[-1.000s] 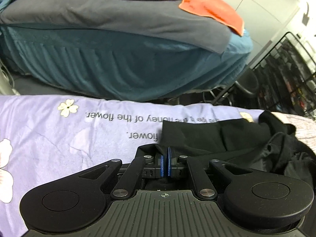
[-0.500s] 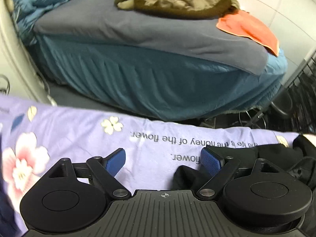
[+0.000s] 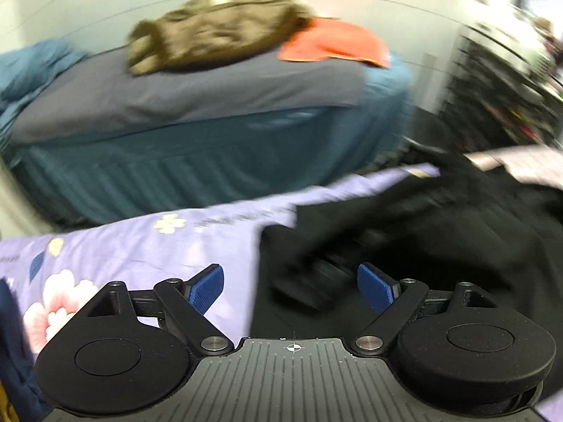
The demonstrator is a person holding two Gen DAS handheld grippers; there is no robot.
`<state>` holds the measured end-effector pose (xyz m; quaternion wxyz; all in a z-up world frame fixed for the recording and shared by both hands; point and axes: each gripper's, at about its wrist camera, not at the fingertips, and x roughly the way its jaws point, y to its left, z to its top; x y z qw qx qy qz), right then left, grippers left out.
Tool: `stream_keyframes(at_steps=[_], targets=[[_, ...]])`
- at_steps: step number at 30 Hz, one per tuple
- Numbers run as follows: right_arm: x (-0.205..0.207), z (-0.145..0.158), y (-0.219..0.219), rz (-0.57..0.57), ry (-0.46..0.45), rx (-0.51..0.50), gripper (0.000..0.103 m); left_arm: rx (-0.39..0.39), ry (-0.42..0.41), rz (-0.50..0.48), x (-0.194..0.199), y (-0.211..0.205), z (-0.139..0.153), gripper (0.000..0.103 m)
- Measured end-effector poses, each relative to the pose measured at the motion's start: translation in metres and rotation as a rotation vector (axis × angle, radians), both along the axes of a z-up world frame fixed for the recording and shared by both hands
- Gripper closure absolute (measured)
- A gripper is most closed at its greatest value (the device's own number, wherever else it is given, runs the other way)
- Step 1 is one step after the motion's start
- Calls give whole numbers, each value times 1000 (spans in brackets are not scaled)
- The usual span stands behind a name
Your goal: Fold large clothes
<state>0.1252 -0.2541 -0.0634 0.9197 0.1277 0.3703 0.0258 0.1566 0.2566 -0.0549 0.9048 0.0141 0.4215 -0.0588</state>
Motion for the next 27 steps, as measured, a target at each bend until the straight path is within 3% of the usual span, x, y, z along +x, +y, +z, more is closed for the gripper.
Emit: stream_keyframes(at_steps=[6,9,12,13,16,19,21,25,27], targets=[[-11,-12,17,53,56,-43,24,109,15,-227,-26,-57,-25,0],[-10,-13,27,95,63,-50,24,194,-17,-238,-20,-78,-39,0],[-6,-13,42,155,58,-78,24,177,45,-261,5,-87,-53,0],[-4,-15,45,180,59,-81,24,203,57,-260,16,-89,-58,0],[11,-22,54,272,85,-107,24,306,47,-159,53,-90,-68,0],[35,-34,57,307,134,-181,31,238,85,45,102,-69,-65,0],[53,-40,47,254,154,-231,32,198,128,122,130,-60,-65,0],[87,-45,15,132,175,-326,32,300,109,180,158,-61,-65,0],[98,-49,0,58,200,-380,31,285,109,221,164,-56,-63,0]])
